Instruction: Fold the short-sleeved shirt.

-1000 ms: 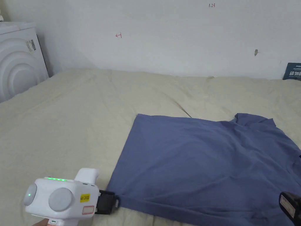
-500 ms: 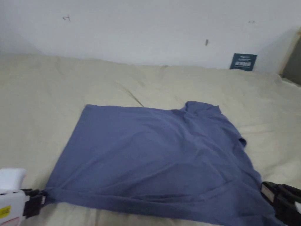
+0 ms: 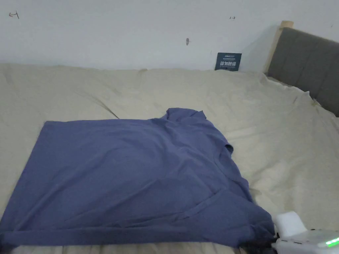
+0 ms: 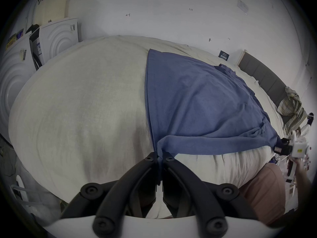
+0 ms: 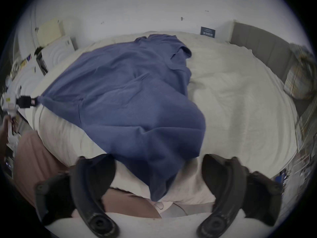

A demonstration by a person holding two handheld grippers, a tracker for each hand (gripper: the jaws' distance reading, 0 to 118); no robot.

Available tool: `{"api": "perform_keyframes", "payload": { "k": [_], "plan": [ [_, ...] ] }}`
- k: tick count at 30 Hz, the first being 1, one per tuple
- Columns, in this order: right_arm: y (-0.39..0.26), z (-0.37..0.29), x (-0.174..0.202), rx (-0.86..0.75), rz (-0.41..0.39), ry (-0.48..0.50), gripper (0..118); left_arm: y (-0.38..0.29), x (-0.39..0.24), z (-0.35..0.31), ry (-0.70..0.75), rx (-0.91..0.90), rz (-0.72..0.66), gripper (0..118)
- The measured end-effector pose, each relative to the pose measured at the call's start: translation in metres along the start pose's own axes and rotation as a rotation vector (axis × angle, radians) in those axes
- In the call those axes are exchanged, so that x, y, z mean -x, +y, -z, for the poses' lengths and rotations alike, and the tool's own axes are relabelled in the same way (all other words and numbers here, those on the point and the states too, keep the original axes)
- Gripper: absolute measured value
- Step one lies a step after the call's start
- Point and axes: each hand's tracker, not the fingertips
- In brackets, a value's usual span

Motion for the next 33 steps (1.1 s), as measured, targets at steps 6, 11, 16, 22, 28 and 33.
{"api": "perform_keyframes", "payload": {
  "k": [6, 11, 16, 22, 28, 33],
  "plan": [
    [-0.002, -0.014, 0.001, -0.108, 0.035, -0.02, 6, -0.003, 0.002, -0.002, 0.021, -0.055, -0.009, 5],
    [-0.003, -0.036, 0.001, -0.174, -0.004, 0.007, 6, -0.007, 0.0, -0.015, 0.003, -0.125, -0.022, 5],
    [0.002, -0.052, 0.002, -0.176, -0.028, 0.011, 6, -0.008, 0.003, -0.019, -0.009, -0.13, -0.022, 5],
    [0.001, -0.065, -0.005, -0.161, 0.081, 0.108, 6, -0.016, 0.018, -0.024, -0.065, -0.155, -0.087, 5],
    [0.011, -0.072, 0.007, -0.118, 0.048, 0.074, 6, -0.016, 0.021, -0.017, -0.086, -0.141, -0.094, 5],
    [0.049, -0.076, 0.012, -0.11, 0.039, 0.035, 6, 0.019, 0.02, -0.022, -0.104, -0.163, -0.088, 5]
  ]
}}
